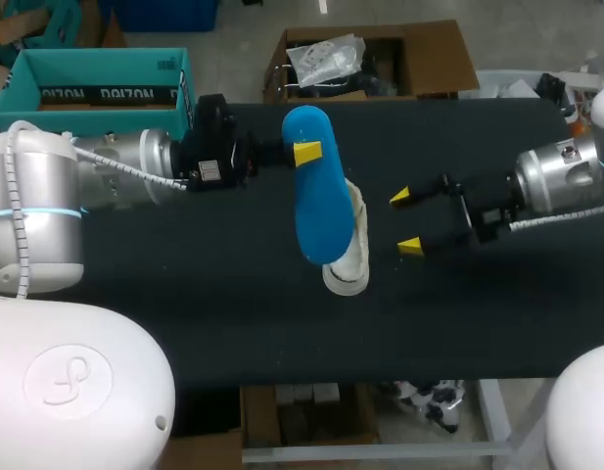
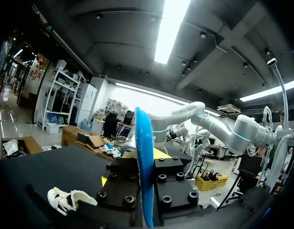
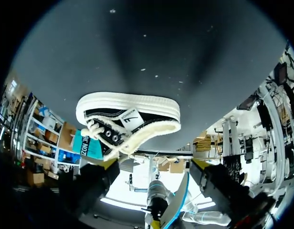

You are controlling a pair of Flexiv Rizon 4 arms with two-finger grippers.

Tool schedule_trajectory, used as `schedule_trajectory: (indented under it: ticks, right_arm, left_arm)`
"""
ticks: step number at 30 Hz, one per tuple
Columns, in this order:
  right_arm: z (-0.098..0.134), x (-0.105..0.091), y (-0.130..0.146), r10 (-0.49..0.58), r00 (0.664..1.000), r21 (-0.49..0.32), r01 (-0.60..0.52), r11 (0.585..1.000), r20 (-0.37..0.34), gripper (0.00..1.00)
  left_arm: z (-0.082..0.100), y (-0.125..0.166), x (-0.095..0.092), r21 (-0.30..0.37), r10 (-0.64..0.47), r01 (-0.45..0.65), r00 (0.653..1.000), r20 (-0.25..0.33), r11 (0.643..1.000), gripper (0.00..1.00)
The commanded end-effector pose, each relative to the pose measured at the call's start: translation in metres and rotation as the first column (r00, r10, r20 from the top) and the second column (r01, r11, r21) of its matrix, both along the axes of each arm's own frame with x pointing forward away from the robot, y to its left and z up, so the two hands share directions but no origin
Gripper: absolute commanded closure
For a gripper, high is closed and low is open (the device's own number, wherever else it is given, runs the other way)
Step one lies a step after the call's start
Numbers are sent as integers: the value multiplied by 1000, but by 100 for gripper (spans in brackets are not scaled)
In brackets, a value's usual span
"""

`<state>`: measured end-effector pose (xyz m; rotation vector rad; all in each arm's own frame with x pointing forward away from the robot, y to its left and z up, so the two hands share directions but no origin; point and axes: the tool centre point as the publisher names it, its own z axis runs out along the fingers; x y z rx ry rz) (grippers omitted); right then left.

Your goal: Open the shoe tongue, take the insole out of the shoe, put the insole back into the shoe, and pack the shoe into the shoebox

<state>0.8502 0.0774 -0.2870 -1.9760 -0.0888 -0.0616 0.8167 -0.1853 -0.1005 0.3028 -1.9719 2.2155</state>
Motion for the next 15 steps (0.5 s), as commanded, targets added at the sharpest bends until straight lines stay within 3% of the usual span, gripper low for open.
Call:
schedule_trajectory:
  ticks: [1,5,9,15]
  right_arm:
    - [5,-3,1,0,1000,1,0,1000,-25,0]
    - [3,-6,6,5,998,38,-2,999,-63,0]
    - [4,-10,12,5,997,81,1,997,-75,0]
    - [5,-11,23,9,995,114,2,993,-96,0]
  left_arm:
    - [-7,-4,2,5,24,-24,998,63,1000,100]
    - [-21,-11,4,-30,18,-12,982,187,999,100]
    - [-28,-18,7,-79,13,6,971,238,997,100]
    - [-45,-37,10,-90,10,20,948,318,996,100]
